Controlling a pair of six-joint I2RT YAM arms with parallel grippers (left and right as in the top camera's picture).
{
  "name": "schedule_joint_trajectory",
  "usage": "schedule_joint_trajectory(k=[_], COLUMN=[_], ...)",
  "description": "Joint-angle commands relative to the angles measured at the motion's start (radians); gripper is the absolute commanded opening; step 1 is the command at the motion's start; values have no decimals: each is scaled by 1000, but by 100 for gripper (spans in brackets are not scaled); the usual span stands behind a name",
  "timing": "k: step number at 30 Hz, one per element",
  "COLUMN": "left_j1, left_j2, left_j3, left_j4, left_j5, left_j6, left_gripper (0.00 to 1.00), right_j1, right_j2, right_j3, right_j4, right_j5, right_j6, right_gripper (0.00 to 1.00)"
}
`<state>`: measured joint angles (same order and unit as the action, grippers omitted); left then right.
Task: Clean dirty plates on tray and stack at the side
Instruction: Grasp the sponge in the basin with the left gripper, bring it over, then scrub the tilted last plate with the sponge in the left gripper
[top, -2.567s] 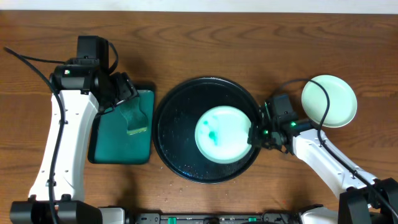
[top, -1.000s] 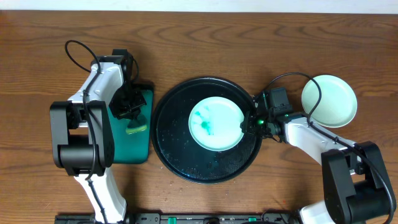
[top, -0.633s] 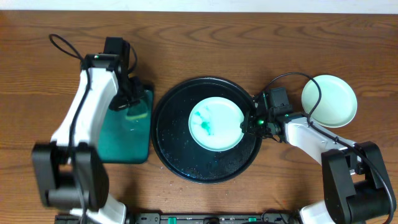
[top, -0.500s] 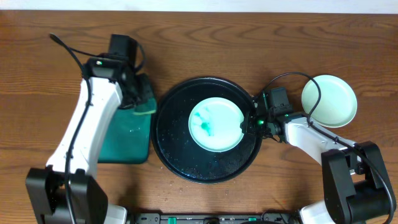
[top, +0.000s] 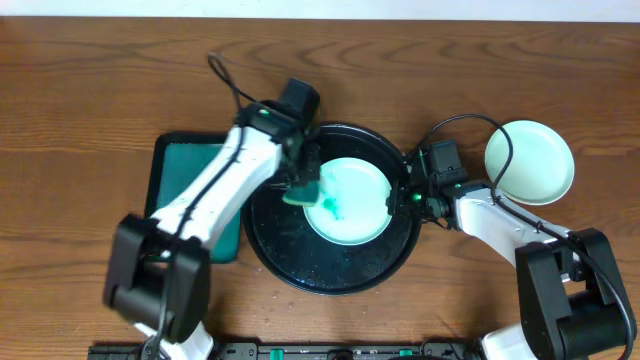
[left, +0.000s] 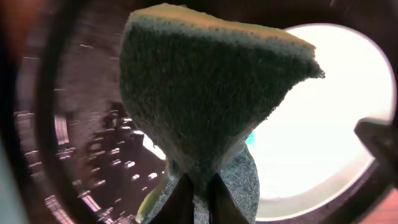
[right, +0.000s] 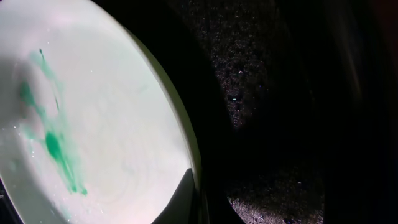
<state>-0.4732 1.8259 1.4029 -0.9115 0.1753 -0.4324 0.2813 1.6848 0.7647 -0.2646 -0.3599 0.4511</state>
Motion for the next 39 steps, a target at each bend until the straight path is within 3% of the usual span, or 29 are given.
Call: schedule_joint_trajectory(k=[1,13,24,31,39], left_j1=[-31,-129,-249,-232,-112], left_j2=[74,299,301,301,301], left_j3=[5,5,6,6,6], left_j4=[18,96,246,253,121], left_j5=[25,227,633,537,24], left_j6=[-26,-37,-28,-37,-54], left_gripper=[7,7,7,7,7], right_j1=[42,89,89,89,89], right_j2=[31,31,31,31,31], right_j3=[-24,-24,-24,-24,-24], right_j4=[-18,-20,-23,-42,-59], right_j5=[30,68,68,68,68], right_j6=[-23,-23,-21,-18,-10], right_gripper=[1,1,1,1,1])
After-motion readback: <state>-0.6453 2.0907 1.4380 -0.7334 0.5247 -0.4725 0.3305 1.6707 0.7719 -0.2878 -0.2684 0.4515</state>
